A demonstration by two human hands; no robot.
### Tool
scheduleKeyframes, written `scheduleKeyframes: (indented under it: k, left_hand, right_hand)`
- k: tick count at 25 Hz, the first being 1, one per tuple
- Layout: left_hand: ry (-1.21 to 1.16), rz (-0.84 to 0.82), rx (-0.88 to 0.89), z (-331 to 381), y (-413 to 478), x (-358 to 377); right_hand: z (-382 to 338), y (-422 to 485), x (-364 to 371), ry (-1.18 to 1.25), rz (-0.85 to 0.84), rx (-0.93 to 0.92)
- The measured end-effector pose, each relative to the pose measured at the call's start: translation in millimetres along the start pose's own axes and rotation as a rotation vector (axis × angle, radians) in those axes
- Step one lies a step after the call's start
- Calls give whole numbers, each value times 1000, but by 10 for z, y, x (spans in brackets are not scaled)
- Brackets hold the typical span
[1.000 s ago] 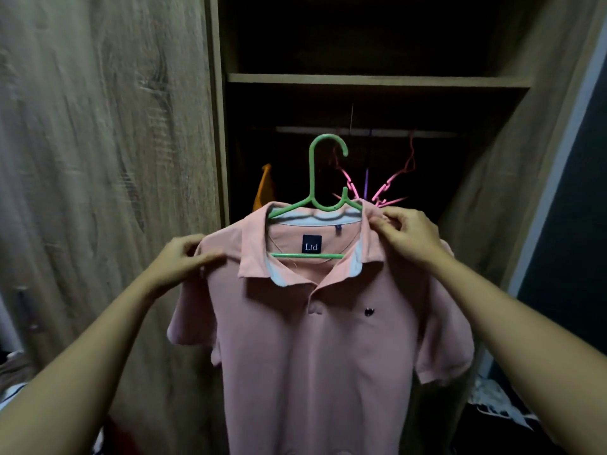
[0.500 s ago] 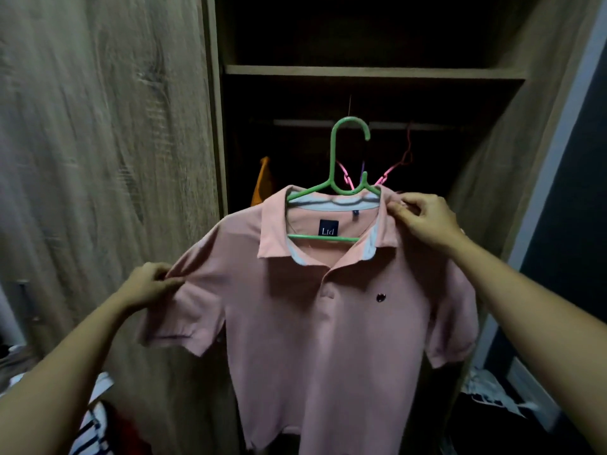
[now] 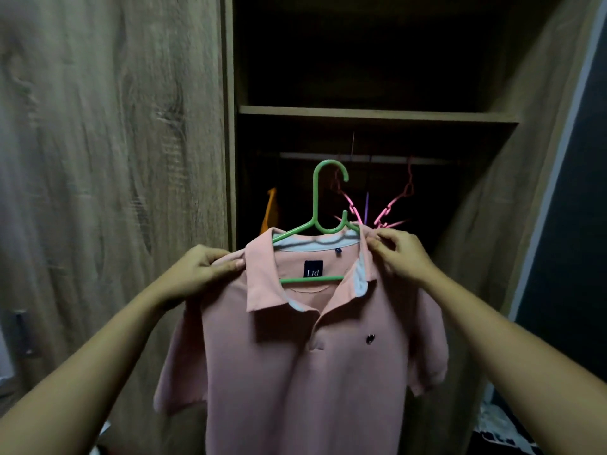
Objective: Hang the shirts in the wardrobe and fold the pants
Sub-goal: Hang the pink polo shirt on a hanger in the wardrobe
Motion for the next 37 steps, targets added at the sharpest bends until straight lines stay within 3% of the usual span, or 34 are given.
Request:
scheduleKeyframes:
  k: [2, 4, 8, 13, 19, 31, 37]
  left_hand:
    - [70, 121, 3, -51, -37, 8]
    - [133, 208, -26, -56, -102, 68]
    - [266, 328, -49, 69, -214, 291]
    - [484, 322, -168, 245, -178, 636]
    - [66, 264, 12, 532, 93, 998]
    - [-19, 536, 109, 523, 2027, 1173]
    - [25, 506, 91, 404, 2432, 1136]
  right_hand:
    - [-247, 16, 60, -102, 130, 30]
    - [-627, -49, 238, 8, 178, 28]
    - [-1068, -93, 1015, 403, -195, 321]
    - [-1048, 156, 1235, 555, -107, 442]
    - [-682, 605, 1302, 751, -148, 379]
    - [-259, 2392, 1412, 745, -275, 274]
    - [-62, 2736, 1509, 643, -280, 343]
Point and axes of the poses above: each hand's wrist, its own y-axis towards the middle knuckle, its own x-axis out of the palm, z = x × y, the point moved 4 cm from there along y, towards the middle knuckle, and after that the axes turned 5 degrees about -x, right-handed, at the moved point
